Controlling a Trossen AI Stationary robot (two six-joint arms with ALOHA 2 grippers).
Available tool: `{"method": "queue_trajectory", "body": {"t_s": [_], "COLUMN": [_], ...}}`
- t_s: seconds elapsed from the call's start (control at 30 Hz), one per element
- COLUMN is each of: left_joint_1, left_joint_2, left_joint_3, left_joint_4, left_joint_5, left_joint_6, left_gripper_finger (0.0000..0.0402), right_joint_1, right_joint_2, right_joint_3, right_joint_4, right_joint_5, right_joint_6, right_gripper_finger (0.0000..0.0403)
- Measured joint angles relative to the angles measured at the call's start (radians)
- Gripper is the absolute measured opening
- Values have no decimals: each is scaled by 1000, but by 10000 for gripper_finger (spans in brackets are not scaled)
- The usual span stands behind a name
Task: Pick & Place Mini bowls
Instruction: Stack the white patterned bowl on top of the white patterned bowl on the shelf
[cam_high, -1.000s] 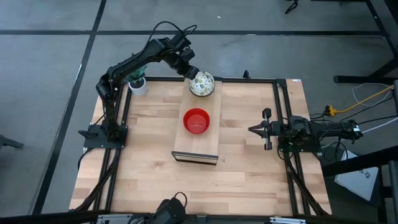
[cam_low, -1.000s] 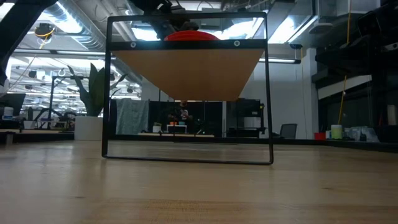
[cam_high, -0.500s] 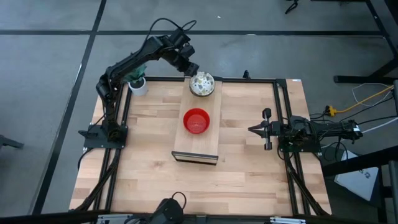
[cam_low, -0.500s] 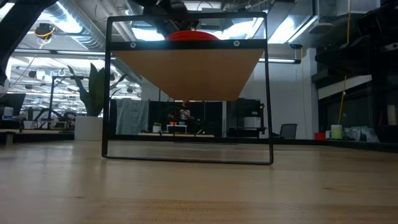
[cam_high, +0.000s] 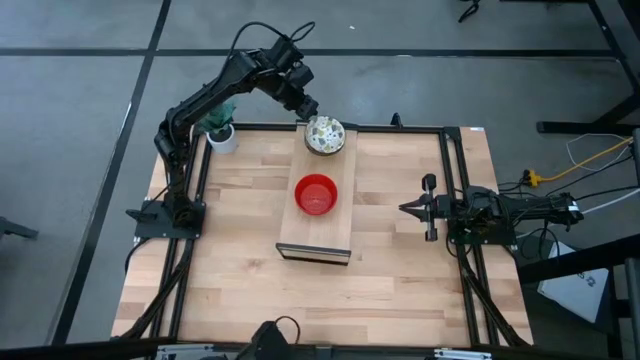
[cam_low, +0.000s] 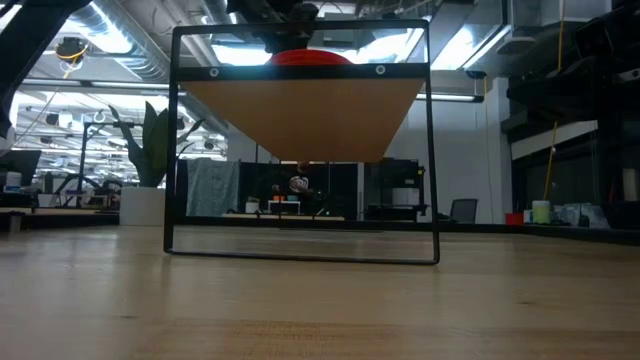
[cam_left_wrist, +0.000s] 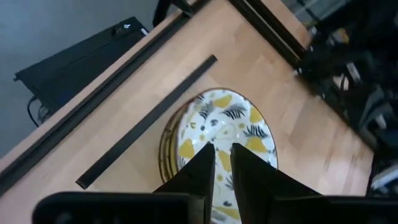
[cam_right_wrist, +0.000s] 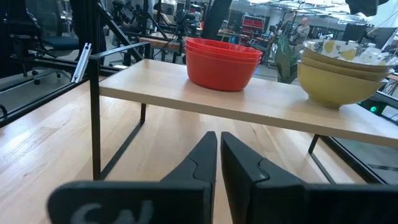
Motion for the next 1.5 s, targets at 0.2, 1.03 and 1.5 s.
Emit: {"method": "queue_trajectory", "body": {"t_s": [0.2,1.03,1.5], "left_joint_1": [-32,-136,-47], "left_joint_2": [-3,-111,-356], "left_joint_3": [0,-110,-652], "left_joint_4": [-16,254,804], "left_joint_5": [-1,-96,79], "left_joint_6": [194,410,393], "left_gripper_finger": [19,1,1], "right_joint_1": [0,0,0], "right_joint_2": [0,0,0], "right_joint_3": [0,0,0], "right_joint_4": [0,0,0], "right_joint_5": [0,0,0], "right_joint_6": [0,0,0], "right_gripper_finger": [26,26,26]}}
